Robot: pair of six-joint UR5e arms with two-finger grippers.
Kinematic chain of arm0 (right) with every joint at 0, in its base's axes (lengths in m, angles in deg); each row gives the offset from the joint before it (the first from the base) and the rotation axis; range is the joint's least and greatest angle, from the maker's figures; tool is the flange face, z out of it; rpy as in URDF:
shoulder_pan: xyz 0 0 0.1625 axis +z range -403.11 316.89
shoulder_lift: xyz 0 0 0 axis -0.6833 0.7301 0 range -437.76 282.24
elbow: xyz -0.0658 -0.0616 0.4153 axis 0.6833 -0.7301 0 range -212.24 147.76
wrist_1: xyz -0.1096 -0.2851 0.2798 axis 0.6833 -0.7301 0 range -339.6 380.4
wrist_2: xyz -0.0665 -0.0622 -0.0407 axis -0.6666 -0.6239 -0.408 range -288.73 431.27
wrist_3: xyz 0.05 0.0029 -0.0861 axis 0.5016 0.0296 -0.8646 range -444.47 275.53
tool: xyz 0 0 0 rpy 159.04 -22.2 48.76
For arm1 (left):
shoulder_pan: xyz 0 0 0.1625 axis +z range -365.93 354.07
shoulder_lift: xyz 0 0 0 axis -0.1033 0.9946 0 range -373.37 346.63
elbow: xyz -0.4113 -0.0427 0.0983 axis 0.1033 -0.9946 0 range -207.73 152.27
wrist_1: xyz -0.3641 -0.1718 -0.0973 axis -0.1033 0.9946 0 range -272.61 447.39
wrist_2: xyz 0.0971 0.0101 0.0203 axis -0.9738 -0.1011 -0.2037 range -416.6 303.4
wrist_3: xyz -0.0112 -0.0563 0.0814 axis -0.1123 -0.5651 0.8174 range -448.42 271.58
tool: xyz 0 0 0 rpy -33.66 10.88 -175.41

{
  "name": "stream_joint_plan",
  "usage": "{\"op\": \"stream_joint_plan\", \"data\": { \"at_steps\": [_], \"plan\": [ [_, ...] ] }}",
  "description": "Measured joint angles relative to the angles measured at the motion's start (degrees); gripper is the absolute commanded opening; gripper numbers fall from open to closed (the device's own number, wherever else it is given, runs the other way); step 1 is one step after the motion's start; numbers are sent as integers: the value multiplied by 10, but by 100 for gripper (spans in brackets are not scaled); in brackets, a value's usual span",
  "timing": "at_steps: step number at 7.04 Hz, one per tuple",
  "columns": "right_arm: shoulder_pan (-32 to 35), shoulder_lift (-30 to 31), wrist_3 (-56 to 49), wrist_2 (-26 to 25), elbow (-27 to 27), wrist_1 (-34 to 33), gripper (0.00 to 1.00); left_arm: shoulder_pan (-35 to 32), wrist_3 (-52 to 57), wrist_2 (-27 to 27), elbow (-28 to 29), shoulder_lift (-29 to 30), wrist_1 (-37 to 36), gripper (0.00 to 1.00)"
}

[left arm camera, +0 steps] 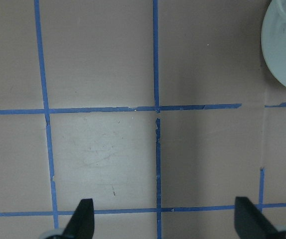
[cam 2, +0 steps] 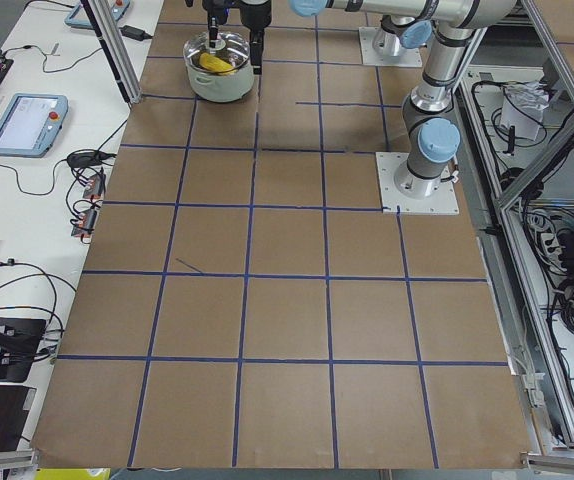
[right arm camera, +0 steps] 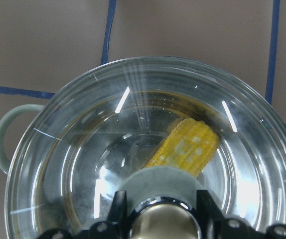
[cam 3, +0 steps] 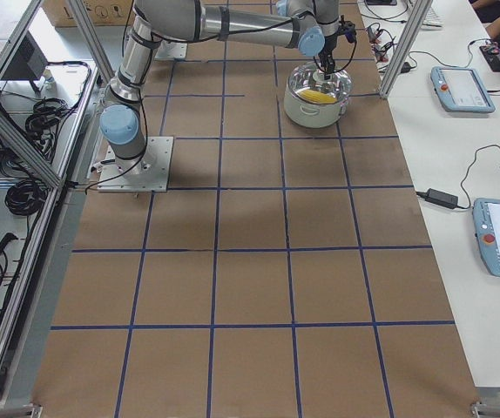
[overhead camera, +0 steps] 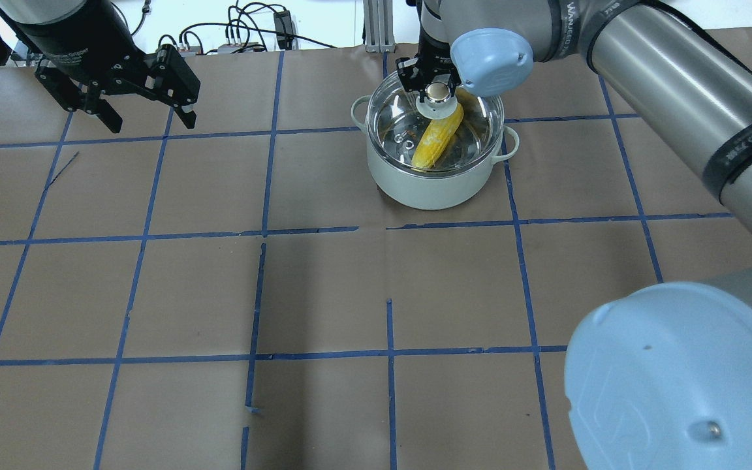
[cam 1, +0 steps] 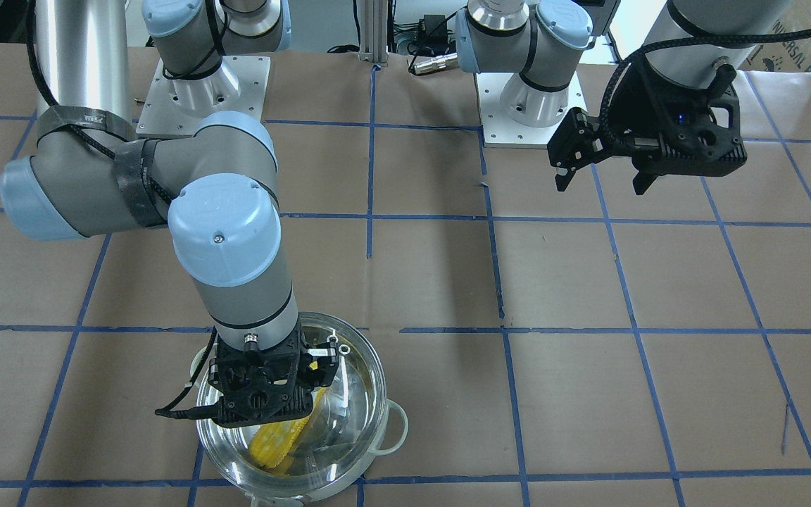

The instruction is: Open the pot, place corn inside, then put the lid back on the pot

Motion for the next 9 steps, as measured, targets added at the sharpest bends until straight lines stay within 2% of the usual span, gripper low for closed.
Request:
{"op": "stream_joint_plan", "data": {
  "at_steps": [8,9],
  "plan": [
    [5,0,1,-1,1,20,13,0,-3,2,-2,13,-1,100],
    [5,0,1,-1,0,24,47,0,-3,2,-2,13,-1,100]
  ]
}}
